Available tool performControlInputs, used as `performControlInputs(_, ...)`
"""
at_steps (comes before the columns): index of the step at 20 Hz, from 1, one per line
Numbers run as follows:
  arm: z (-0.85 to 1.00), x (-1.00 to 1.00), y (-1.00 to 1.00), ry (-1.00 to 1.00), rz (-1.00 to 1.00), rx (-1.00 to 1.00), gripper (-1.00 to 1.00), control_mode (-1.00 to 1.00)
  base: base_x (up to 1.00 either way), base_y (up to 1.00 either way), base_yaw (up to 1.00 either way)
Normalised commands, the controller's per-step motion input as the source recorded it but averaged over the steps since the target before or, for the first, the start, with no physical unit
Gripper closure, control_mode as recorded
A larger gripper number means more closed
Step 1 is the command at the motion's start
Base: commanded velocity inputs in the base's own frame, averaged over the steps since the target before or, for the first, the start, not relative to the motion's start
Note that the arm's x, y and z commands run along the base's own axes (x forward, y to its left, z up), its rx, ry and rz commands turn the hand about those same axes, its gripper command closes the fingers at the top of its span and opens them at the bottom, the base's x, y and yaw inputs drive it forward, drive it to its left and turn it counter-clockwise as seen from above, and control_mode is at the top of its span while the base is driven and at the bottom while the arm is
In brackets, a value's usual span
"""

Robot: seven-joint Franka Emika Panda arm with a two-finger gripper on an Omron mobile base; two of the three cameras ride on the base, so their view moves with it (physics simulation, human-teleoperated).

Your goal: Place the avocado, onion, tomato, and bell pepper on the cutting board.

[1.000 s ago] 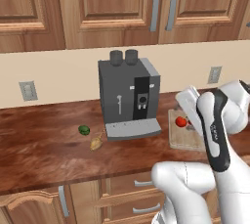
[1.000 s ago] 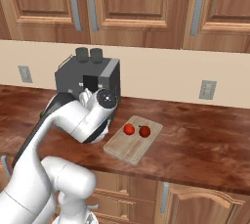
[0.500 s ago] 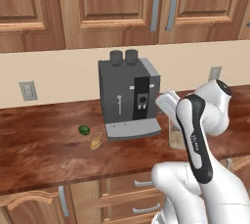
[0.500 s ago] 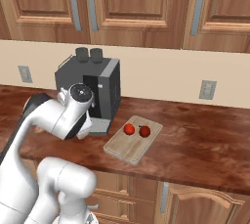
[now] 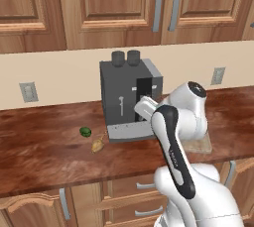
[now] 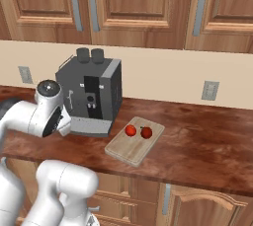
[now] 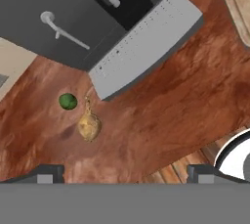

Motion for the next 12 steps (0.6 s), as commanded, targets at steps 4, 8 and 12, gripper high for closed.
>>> performControlInputs(4, 0.00, 0.00, 0.50, 0.00, 0.11, -0.12, -1.00, -1.00, 0.00, 0.00, 0.00)
performControlInputs(8, 0.00, 0.00, 0.41, -0.01, 0.12, -0.11, -1.00, -1.00, 0.00, 0.00, 0.00)
performControlInputs(12, 0.00, 0.00, 0.33, 0.00, 0.14, -0.08, -1.00, -1.00, 0.00, 0.00, 0.00)
